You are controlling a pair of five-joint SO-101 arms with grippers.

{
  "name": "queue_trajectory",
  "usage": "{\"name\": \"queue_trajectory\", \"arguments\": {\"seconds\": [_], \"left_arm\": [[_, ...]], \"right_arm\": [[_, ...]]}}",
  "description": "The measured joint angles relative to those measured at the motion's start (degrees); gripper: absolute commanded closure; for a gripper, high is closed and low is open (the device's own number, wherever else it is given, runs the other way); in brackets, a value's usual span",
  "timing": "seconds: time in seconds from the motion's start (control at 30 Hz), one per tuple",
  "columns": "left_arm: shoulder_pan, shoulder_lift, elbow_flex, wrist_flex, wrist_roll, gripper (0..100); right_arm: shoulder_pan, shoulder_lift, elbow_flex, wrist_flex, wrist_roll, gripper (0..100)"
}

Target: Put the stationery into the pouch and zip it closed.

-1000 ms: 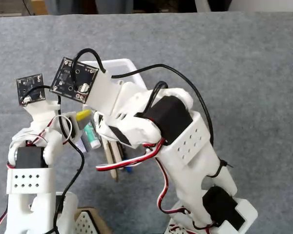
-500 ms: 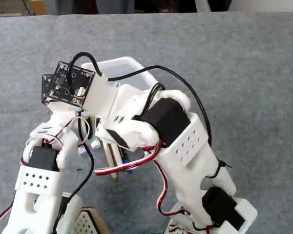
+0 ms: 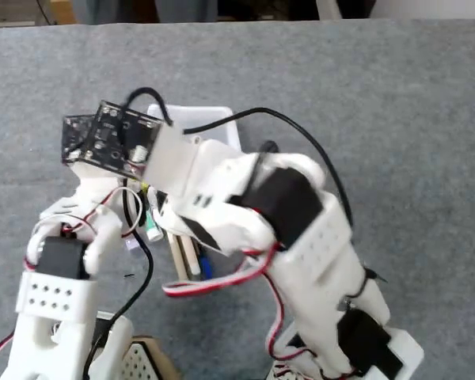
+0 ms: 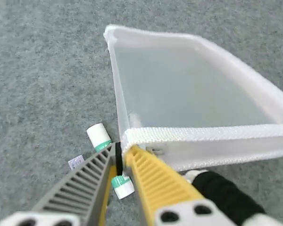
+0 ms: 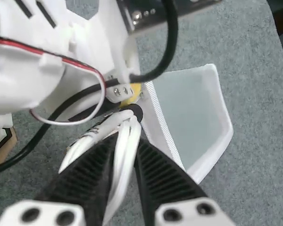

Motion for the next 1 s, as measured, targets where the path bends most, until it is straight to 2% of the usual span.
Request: {"name": "queue_trajectory", "arguments": {"seconds": [0.37, 0.63, 0.83, 1.0], "left_arm": [[2.02, 0.18, -21.45, 16.18, 0.00, 97], [4.66, 0.09, -33.49, 28.40, 0.70, 97], [4.75, 0.00, -34.37, 31.38, 3.78, 97], [4.75, 0.00, -33.49, 31.47, 3.96, 97]], "right_arm": [[1.58, -13.10, -0.62, 0.00, 0.00, 98.6], [6.51, -19.60, -0.62, 0.00, 0.00, 98.6], [7.38, -19.96, -0.44, 0.00, 0.00, 98.6], [12.75, -21.36, 3.43, 0.00, 0.00, 98.6]]}}
